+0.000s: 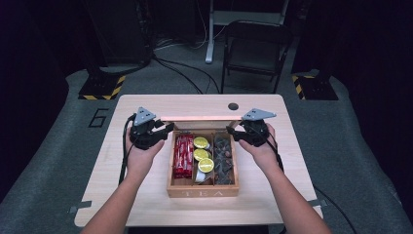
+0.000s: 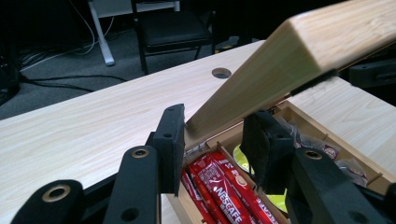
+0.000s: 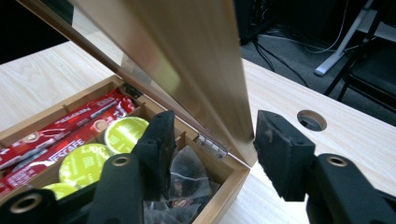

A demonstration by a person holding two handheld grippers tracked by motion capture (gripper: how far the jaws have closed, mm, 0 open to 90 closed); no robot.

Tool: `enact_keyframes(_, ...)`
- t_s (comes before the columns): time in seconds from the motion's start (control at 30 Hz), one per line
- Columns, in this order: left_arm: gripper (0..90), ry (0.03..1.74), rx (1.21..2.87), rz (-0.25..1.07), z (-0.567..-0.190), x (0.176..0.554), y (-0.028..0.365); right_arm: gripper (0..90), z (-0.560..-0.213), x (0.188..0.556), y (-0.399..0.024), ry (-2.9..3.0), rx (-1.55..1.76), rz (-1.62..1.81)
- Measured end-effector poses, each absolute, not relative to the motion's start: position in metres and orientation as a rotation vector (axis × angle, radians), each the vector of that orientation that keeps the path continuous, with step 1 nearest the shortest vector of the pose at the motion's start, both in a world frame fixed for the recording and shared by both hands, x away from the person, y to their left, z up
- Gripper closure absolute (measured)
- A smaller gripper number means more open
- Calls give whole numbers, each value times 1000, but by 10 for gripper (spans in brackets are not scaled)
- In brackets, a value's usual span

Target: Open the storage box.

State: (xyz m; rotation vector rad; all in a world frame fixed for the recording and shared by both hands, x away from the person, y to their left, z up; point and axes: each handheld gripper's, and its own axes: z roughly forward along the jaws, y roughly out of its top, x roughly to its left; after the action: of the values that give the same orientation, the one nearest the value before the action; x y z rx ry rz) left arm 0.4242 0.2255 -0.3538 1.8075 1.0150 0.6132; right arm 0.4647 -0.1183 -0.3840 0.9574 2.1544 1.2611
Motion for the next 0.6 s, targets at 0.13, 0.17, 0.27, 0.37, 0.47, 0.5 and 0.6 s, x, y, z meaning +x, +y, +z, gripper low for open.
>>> enact_keyframes(0.13, 600, 1020, 1808, 609, -352, 428, 226, 538, -383, 470, -120, 2144, 955, 1277)
enact_keyframes(0.17, 601, 1021, 1804, 605, -351, 429, 226, 540, -383, 471, -121, 2146, 953, 1278)
enact_keyframes(0.27, 606, 1029, 1793, 603, -350, 433, 227, 551, -384, 476, -123, 2142, 960, 1313)
enact_keyframes(0.37, 610, 1037, 1789, 605, -349, 437, 226, 557, -386, 481, -125, 2134, 975, 1341)
enact_keyframes(0.47, 612, 1043, 1779, 608, -348, 440, 226, 564, -388, 484, -127, 2128, 988, 1367)
enact_keyframes(0.5, 612, 1046, 1778, 606, -348, 440, 226, 565, -389, 485, -127, 2128, 985, 1365)
enact_keyframes(0.6, 612, 1048, 1772, 607, -348, 441, 226, 573, -391, 488, -126, 2132, 964, 1345)
